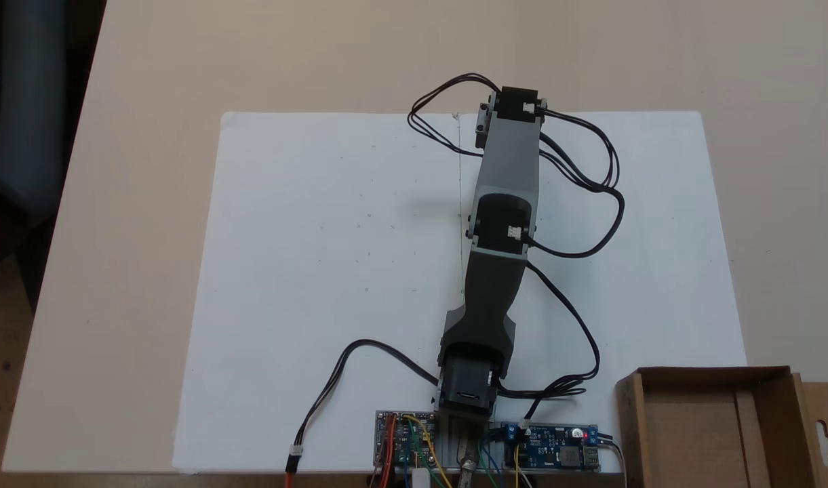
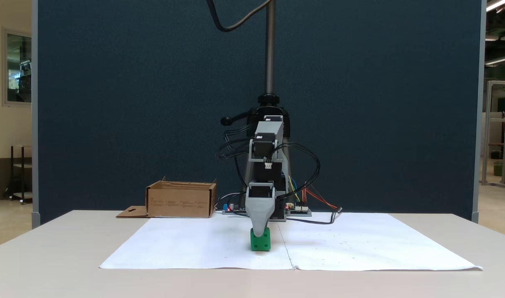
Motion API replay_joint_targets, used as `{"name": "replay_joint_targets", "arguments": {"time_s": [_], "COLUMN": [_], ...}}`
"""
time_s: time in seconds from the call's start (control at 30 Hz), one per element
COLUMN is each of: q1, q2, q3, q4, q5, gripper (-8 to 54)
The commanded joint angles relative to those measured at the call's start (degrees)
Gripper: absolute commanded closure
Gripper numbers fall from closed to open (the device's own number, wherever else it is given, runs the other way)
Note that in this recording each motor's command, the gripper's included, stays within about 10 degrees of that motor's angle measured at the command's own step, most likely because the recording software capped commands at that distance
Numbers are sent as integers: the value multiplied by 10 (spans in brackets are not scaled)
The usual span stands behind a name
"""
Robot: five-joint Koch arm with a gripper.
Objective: Grasp a green dice and put it in the bin.
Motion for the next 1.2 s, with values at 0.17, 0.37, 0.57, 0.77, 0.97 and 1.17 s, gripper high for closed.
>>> {"name": "replay_joint_targets", "arguments": {"time_s": [0.17,0.37,0.57,0.77,0.97,1.17], "q1": [6,6,6,6,6,19], "q2": [-6,-21,-36,-40,-41,-42], "q3": [-10,-12,-12,-12,-12,-12], "q4": [-22,-25,-42,-52,-52,-73], "q5": [-45,-44,-42,-42,-42,-42], "gripper": [-7,-4,6,16,25,19]}}
